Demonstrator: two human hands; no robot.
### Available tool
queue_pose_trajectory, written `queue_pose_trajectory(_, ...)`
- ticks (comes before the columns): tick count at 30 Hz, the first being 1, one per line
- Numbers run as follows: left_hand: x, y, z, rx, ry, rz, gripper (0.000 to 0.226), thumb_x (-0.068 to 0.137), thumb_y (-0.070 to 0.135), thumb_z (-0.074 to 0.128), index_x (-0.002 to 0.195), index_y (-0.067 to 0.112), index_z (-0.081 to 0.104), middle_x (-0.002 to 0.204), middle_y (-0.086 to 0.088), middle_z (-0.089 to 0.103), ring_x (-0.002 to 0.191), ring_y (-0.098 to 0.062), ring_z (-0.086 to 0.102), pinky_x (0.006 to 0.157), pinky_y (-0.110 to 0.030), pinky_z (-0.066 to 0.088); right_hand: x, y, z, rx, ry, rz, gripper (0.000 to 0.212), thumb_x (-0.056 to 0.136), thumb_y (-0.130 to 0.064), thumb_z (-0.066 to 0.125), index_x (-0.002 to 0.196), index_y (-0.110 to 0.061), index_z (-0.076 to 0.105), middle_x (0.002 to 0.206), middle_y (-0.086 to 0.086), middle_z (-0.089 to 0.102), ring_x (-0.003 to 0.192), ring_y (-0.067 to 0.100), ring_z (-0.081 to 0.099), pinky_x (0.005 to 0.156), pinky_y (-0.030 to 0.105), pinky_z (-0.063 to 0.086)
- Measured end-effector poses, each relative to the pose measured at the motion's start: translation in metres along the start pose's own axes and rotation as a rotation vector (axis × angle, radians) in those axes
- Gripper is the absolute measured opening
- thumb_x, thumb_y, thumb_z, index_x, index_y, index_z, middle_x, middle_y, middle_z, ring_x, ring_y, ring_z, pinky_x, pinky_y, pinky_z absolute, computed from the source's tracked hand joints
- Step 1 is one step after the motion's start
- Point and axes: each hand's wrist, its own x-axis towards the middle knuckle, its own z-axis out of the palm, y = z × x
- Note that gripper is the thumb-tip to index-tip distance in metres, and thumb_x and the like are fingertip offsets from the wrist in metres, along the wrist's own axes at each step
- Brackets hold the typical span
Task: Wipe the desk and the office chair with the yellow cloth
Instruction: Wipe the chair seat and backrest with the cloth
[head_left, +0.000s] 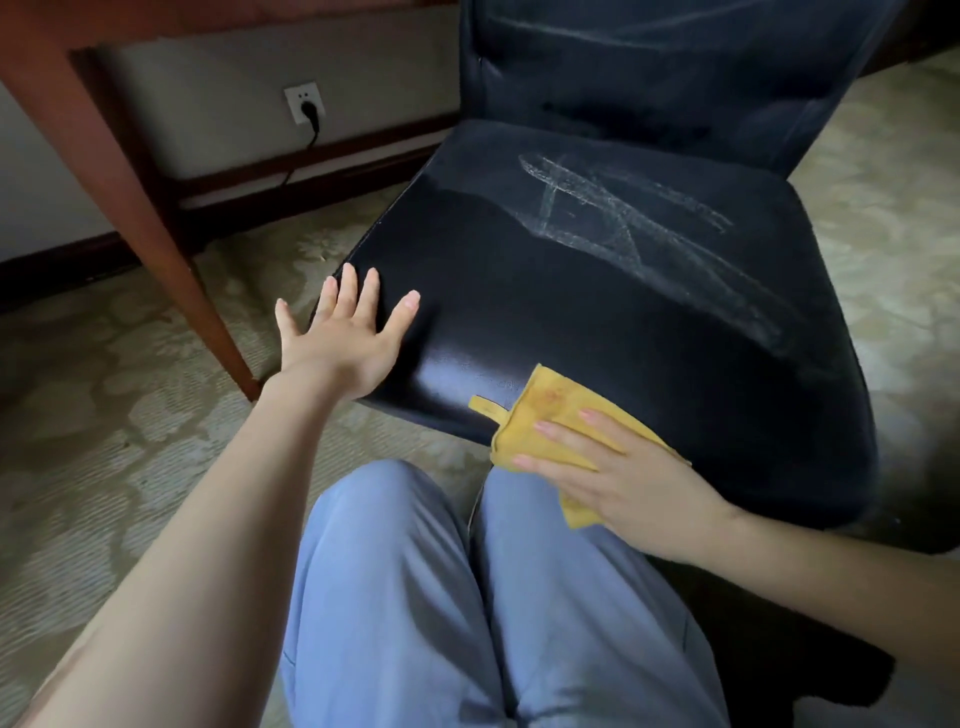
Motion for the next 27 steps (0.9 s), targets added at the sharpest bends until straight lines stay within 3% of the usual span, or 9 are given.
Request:
queue_pose_trajectory(5, -0.001, 0.0, 0.004, 0.079, 0.055, 0.025, 0.08, 0.086, 0.074, 0.009, 0.152, 0.031, -0.004, 0.16, 0.007, -0.011, 0.147, -0.009, -0.009, 0.113, -0.058, -0.01, -0.048, 0.012, 0.007, 0.015, -0.018, 0.04, 0.077, 0.066, -0.032, 0.075, 0.137, -0.018, 0.047, 0.153, -0.008, 0.022, 0.141, 0.027, 0.018, 0.115, 0.048, 0.005)
queue_pose_trajectory(10, 0.001, 0.0, 0.004, 0.106, 0.061, 0.04, 0.082, 0.086, 0.074, 0.016, 0.152, 0.03, -0.005, 0.16, 0.007, -0.011, 0.147, -0.012, -0.009, 0.113, -0.059, -0.007, -0.043, 0.012, 0.003, 0.045, -0.01, 0.056, 0.052, 0.085, -0.033, 0.044, 0.135, -0.02, 0.051, 0.153, -0.007, 0.026, 0.142, 0.024, 0.02, 0.114, 0.047, 0.01)
queue_pose_trajectory(14, 0.007, 0.0, -0.006, 0.112, 0.056, 0.05, 0.078, 0.09, 0.071, 0.018, 0.153, 0.028, 0.0, 0.16, 0.008, -0.008, 0.147, -0.018, -0.013, 0.112, -0.06, -0.008, -0.009, 0.009, -0.004, 0.044, -0.032, 0.017, 0.048, 0.083, -0.032, 0.05, 0.129, -0.019, 0.058, 0.151, -0.007, 0.034, 0.141, 0.022, 0.027, 0.113, 0.046, 0.017)
queue_pose_trajectory(17, 0.005, 0.007, -0.005, 0.072, 0.061, 0.077, 0.073, 0.093, 0.066, 0.018, 0.153, 0.026, 0.005, 0.16, 0.008, -0.009, 0.146, -0.018, -0.014, 0.112, -0.059, -0.009, 0.035, 0.008, -0.012, 0.089, -0.044, -0.001, 0.054, 0.085, -0.024, 0.025, 0.124, -0.017, 0.062, 0.146, -0.007, 0.042, 0.139, 0.021, 0.031, 0.115, 0.048, 0.022)
queue_pose_trajectory(22, -0.001, 0.014, -0.006, -0.007, 0.036, 0.134, 0.065, 0.095, 0.063, 0.017, 0.152, 0.031, 0.014, 0.16, 0.01, -0.006, 0.147, -0.017, -0.01, 0.11, -0.059, -0.011, 0.115, 0.006, -0.027, 0.066, -0.136, -0.067, 0.043, 0.097, -0.034, 0.03, 0.132, -0.027, 0.054, 0.156, -0.002, 0.02, 0.146, 0.026, -0.006, 0.115, 0.047, -0.014)
queue_pose_trajectory(27, -0.001, 0.023, -0.013, 0.031, -0.031, 0.146, 0.069, 0.094, 0.063, 0.016, 0.153, 0.025, 0.014, 0.161, 0.004, 0.0, 0.148, -0.016, -0.003, 0.112, -0.056, -0.01, 0.155, -0.002, -0.036, 0.006, -0.225, 0.045, 0.045, 0.098, -0.041, 0.027, 0.139, -0.032, 0.043, 0.157, -0.002, 0.016, 0.143, 0.033, -0.008, 0.114, 0.053, -0.01)
